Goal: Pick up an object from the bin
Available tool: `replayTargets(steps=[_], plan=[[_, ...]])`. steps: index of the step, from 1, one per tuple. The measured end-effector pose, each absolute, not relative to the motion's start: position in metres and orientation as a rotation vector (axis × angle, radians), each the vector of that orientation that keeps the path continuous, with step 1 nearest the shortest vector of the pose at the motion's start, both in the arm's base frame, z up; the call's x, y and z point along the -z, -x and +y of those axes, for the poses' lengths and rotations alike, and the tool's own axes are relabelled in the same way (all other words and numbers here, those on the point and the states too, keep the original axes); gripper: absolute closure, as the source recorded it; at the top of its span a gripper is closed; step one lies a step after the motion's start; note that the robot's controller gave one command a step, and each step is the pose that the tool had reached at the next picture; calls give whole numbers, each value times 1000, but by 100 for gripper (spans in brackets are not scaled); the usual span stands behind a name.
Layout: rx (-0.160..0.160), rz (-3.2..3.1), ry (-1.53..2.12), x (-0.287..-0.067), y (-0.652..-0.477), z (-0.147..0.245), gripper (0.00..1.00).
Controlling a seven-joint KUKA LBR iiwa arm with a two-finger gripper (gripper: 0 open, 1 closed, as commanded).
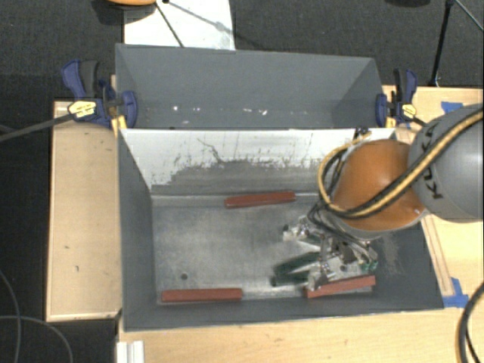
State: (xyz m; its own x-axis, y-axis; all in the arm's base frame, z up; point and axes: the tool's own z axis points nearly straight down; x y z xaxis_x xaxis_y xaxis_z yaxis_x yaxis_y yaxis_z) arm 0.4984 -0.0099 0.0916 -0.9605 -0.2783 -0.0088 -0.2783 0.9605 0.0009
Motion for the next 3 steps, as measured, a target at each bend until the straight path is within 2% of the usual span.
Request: replayTargets(steps=[1,2,3], plan=[[10,3056,721,-75,-493,0,100],[10,3057,718,-75,-493,0,100],[-1,3059,706,-207,-503,-6,100]])
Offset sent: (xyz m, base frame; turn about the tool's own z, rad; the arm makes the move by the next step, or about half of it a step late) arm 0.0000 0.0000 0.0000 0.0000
